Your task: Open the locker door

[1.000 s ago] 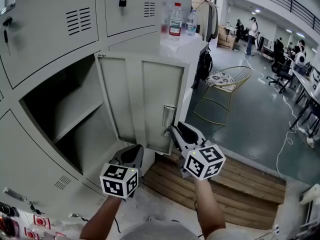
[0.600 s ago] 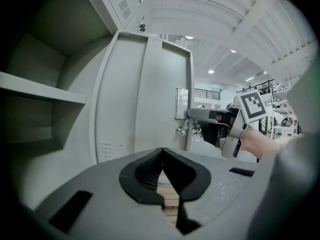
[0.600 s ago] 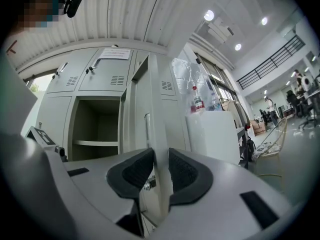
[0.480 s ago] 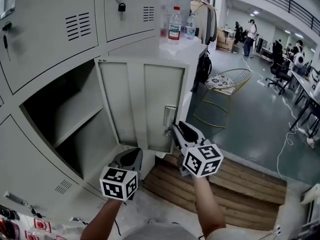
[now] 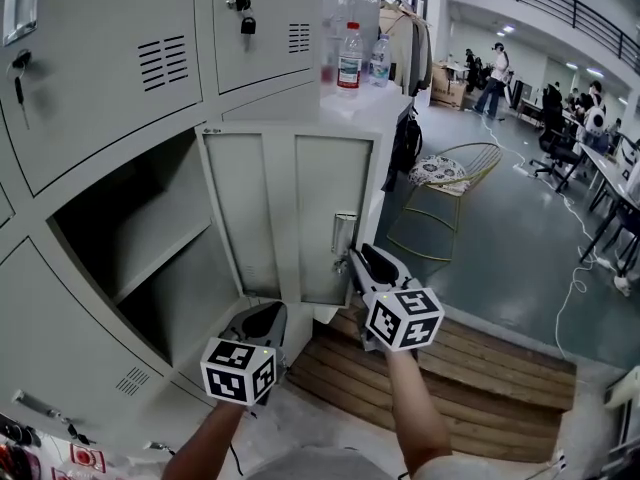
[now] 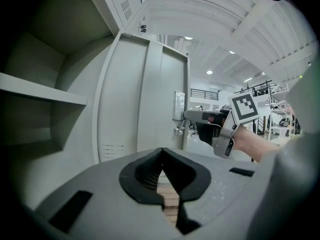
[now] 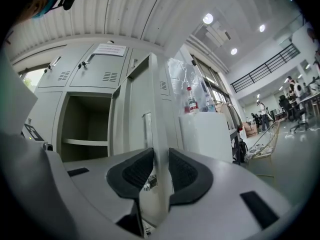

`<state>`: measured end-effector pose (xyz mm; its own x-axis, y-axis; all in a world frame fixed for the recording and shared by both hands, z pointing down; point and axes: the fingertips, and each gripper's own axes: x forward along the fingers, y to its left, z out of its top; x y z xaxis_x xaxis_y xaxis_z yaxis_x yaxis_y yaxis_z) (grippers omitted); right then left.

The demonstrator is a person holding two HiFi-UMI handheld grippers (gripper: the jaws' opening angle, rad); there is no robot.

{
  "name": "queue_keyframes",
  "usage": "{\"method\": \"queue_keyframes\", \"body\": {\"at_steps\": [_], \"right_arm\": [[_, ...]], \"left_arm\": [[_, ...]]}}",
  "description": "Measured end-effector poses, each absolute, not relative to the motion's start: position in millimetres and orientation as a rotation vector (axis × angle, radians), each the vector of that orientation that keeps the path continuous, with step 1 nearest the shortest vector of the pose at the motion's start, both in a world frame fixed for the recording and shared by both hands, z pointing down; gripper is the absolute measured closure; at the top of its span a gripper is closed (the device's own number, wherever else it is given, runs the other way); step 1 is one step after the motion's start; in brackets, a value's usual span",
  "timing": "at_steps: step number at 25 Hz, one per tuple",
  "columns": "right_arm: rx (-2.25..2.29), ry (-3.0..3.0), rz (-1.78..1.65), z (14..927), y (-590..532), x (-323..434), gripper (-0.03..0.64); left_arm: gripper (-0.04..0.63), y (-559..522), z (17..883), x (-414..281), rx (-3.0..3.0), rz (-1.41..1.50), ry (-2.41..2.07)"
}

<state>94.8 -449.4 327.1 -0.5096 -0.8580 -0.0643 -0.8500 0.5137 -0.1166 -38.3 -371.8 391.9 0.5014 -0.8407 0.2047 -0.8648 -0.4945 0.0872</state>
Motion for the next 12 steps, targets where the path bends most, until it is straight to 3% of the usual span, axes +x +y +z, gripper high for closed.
{"method": "queue_keyframes", "body": {"at_steps": [12], "right_arm": [[-1.552,2.621,-0.052,325,-435,94,0.525]], "left_arm": [[0.589,-370,391,-39,2.586,0.196,-1.43]]}}
